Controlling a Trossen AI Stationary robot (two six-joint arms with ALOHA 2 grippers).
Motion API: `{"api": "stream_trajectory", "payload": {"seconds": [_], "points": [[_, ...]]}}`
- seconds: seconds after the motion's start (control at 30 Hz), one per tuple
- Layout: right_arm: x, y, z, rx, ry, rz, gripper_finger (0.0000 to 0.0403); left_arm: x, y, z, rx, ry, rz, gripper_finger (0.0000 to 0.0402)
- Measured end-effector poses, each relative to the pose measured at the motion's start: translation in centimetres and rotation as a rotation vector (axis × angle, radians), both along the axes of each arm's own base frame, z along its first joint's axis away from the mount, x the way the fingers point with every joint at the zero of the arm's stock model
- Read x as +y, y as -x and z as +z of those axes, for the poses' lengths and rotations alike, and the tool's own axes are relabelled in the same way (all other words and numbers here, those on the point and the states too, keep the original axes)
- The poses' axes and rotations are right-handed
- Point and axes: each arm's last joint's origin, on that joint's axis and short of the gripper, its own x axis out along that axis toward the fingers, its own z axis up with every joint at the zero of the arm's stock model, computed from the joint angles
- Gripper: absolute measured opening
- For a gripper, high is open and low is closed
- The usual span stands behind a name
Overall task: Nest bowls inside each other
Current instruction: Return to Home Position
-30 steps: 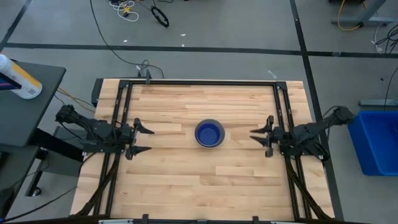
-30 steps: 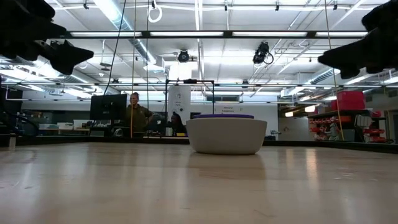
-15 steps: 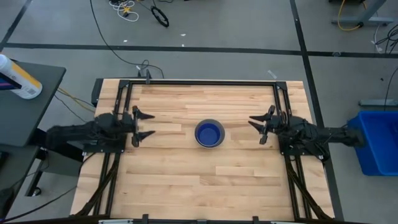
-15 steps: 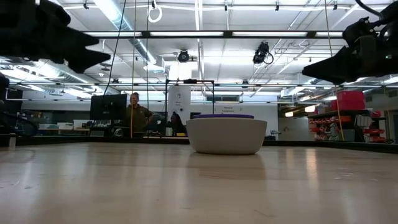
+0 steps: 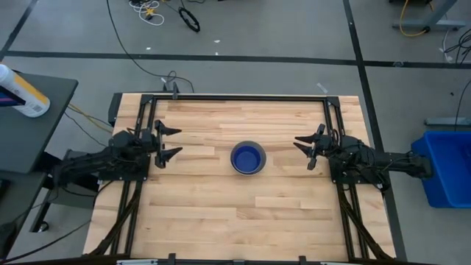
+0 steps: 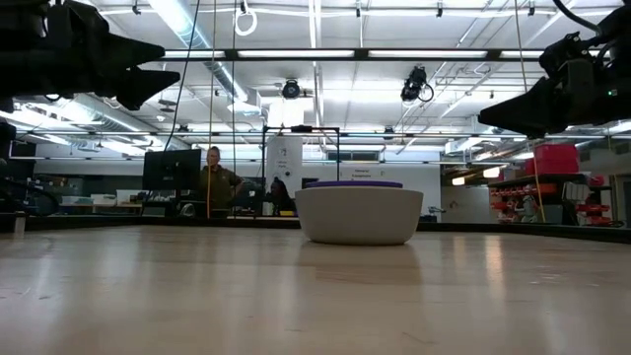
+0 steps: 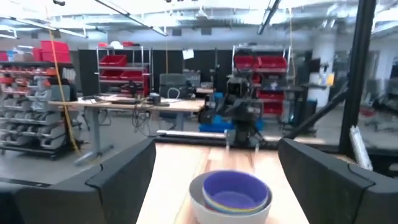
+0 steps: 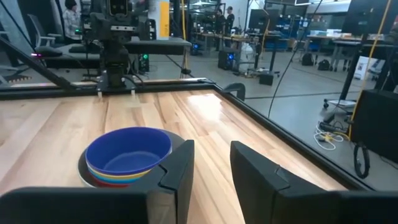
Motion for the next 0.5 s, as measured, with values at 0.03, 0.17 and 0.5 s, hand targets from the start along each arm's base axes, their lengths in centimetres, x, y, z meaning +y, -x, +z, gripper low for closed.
{"api": "stream_trajectory", "payload": {"seconds": [0.03, 0.17, 0.5], "points": [[0.0, 0.0, 0.0, 0.000, 0.000, -0.001, 0.0113, -0.1, 0.0, -0.1, 0.013, -0.010, 0.002, 0.0348], [0.0, 0.0, 0.0, -0.001, -0.002, -0.001, 0.0114, -0.4, -0.2, -0.6, 0.071, -0.025, 0.040, 0.0348], [0.0, 0.0, 0.0, 0.000, -0.002, -0.002, 0.0114, -1.6, -0.5, -1.5, 0.161, 0.003, -0.014, 0.0348]]}}
